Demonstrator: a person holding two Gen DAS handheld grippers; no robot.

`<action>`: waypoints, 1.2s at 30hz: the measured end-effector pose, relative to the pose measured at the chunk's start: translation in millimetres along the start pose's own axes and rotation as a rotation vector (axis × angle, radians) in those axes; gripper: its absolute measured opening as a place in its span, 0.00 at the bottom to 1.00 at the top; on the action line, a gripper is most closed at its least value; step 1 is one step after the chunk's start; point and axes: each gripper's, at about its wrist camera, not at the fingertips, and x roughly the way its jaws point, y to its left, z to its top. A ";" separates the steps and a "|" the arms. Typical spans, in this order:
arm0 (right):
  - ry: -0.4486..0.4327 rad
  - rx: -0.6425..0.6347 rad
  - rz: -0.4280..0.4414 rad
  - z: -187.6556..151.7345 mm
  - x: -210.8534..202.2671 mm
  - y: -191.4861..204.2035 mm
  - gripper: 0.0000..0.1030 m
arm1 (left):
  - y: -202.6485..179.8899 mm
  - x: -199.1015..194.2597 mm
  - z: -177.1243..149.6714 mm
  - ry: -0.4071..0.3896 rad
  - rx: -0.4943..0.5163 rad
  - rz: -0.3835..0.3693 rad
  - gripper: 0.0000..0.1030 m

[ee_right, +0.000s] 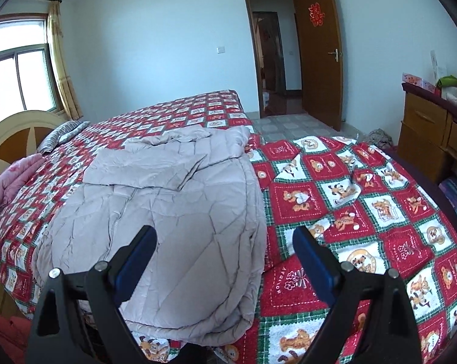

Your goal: Fold large clothes

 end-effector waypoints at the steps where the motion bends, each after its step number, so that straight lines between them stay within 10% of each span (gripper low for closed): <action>1: 0.007 0.010 0.002 -0.4 2.1 -1.1 0.91 | 4.0 -1.0 -10.0 0.003 -0.001 -0.005 0.94; 17: 0.068 -0.033 -0.040 -20.5 7.1 4.4 0.93 | -279.4 139.4 -188.3 0.451 0.315 -0.612 0.94; 36: 0.247 0.041 0.021 -58.3 57.9 -11.2 0.93 | -332.9 138.7 -248.6 0.567 0.379 -0.534 0.94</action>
